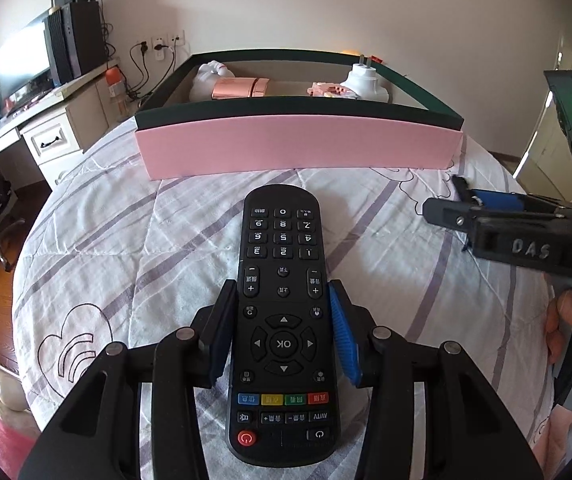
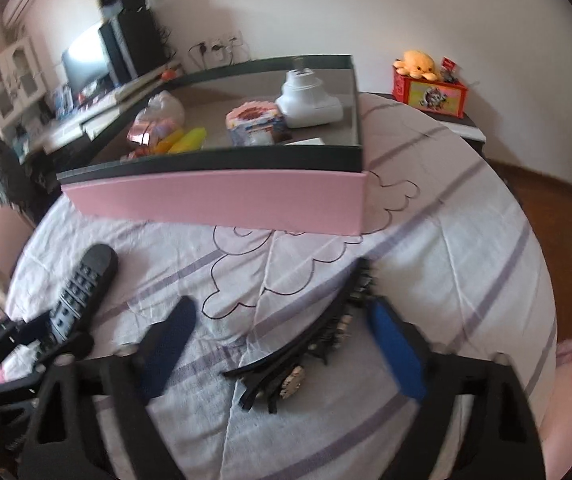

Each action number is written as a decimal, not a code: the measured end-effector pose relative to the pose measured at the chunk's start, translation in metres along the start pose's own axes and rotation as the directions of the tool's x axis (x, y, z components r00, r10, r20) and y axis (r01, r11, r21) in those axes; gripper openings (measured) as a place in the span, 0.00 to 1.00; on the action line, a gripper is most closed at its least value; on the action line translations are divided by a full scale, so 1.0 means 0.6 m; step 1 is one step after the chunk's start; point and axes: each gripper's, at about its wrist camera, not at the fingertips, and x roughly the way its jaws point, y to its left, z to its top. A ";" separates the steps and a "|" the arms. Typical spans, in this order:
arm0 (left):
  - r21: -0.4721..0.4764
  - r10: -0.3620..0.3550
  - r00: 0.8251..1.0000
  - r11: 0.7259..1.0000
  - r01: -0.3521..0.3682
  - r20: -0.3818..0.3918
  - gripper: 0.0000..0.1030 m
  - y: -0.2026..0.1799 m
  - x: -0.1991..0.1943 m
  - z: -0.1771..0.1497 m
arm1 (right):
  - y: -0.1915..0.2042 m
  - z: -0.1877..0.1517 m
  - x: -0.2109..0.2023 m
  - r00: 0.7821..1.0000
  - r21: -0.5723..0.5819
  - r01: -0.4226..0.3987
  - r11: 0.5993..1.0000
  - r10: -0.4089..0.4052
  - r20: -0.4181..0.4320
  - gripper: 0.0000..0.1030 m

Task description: Organize rigid objects

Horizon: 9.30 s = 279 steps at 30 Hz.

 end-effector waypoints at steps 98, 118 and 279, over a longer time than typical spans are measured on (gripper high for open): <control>0.153 0.088 0.912 0.975 -0.161 0.400 0.43 -0.024 -0.140 0.238 | 0.093 0.167 -0.206 0.912 -0.245 -0.034 0.969 0.131 0.389 0.18; 0.178 0.151 0.980 0.969 -0.173 0.132 0.43 0.018 0.150 0.333 | 0.061 0.262 0.087 0.992 -0.253 -0.077 0.964 0.099 0.074 0.18; -0.078 0.197 0.673 0.976 -0.203 0.713 1.00 -0.013 -0.655 -0.055 | 0.241 -0.142 -0.630 0.710 -0.101 0.155 0.983 -0.040 0.703 1.00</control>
